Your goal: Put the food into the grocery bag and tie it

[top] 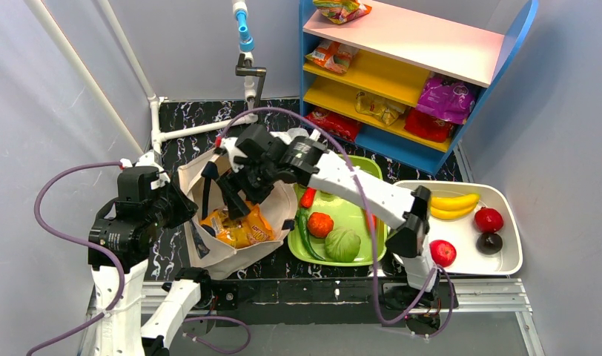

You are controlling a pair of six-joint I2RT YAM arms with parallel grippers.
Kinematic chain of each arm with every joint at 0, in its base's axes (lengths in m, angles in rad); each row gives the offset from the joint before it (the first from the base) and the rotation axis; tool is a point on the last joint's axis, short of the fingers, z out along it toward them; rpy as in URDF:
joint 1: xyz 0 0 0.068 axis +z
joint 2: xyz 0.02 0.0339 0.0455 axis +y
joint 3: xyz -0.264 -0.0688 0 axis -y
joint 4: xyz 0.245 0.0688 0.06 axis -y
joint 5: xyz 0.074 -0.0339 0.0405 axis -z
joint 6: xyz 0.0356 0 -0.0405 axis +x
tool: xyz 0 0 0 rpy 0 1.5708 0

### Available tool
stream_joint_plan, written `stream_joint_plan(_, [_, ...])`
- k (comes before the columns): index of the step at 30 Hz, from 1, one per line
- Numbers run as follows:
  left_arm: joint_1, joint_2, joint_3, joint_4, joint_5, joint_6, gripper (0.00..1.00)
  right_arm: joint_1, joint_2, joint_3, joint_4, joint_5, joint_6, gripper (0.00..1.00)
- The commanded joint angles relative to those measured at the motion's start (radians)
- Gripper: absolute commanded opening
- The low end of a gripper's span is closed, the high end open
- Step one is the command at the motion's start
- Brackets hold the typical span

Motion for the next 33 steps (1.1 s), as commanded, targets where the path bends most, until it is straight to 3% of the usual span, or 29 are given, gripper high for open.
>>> stream_joint_plan(1, [-0.006, -0.018, 0.041, -0.017, 0.016, -0.003, 0.0, -0.063, -0.193, -0.056, 0.059, 0.119, -0.005, 0.8])
stream_joint_plan(10, [-0.006, -0.015, 0.034, -0.011, 0.027, 0.005, 0.0, -0.276, -0.498, -0.583, 0.241, 0.155, 0.131, 0.78])
stream_joint_plan(17, [-0.006, -0.016, 0.029, -0.013, 0.039, 0.006, 0.0, -0.322, -0.59, -0.878, 0.447, 0.098, 0.216, 0.76])
stream_joint_plan(22, [-0.006, -0.011, 0.037, -0.016, 0.043, 0.007, 0.0, -0.323, -0.529, -0.945, 0.526, 0.063, 0.242, 0.75])
stream_joint_plan(33, [-0.006, -0.016, 0.05, -0.032, 0.038, 0.012, 0.0, -0.346, -0.375, -0.93, 0.606, 0.007, 0.255, 0.69])
